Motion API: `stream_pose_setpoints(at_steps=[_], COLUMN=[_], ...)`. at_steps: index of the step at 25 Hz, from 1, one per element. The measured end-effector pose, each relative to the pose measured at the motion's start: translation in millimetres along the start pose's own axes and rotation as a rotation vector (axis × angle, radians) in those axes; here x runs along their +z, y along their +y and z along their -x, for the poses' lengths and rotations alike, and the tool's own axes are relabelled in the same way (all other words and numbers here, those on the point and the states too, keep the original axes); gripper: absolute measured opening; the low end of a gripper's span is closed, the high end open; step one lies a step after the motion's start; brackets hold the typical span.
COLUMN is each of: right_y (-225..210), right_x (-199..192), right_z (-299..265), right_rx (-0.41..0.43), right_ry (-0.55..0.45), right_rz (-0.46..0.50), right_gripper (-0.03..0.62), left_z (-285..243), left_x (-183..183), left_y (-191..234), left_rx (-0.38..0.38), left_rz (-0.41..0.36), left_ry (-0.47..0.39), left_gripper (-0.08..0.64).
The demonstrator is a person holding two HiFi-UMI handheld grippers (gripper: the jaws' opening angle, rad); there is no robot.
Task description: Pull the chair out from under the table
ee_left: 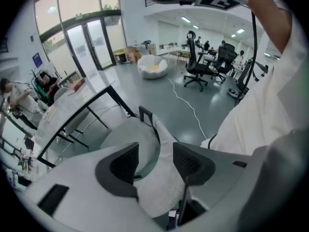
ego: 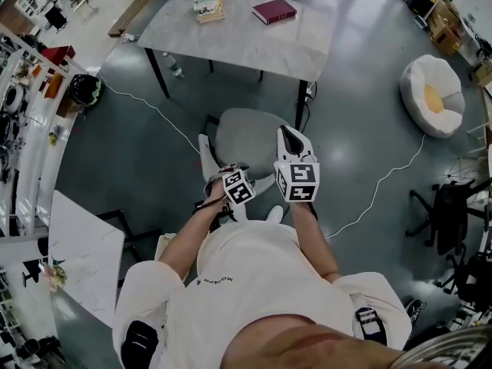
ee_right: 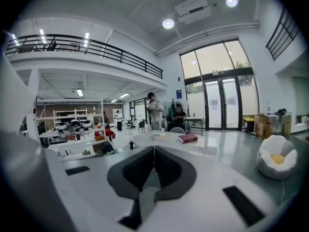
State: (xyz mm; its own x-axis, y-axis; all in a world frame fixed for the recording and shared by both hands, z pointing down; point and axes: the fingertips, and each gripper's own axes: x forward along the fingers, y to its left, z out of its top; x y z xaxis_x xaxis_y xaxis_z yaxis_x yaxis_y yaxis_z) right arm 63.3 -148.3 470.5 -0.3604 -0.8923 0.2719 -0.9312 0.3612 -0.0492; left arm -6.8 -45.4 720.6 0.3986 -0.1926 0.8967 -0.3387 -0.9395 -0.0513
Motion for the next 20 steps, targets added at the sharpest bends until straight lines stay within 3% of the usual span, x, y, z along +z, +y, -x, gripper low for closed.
stream_pose_setpoints(at_steps=[10,20], right_y=[2,4], right_x=[17,33], right_z=[-3,-3], right_rx=[0.002,-0.002], right_ry=[-0.026,-0.054], right_rz=[0.004,0.005], right_gripper=[0.012,0.013], left_z=[68,153], left_x=[61,124], left_y=[48,88], left_rx=[0.106,0.254], left_rz=[0.247,0.388], left_ry=[-0.256,-0.559], left_gripper=[0.167,0.080])
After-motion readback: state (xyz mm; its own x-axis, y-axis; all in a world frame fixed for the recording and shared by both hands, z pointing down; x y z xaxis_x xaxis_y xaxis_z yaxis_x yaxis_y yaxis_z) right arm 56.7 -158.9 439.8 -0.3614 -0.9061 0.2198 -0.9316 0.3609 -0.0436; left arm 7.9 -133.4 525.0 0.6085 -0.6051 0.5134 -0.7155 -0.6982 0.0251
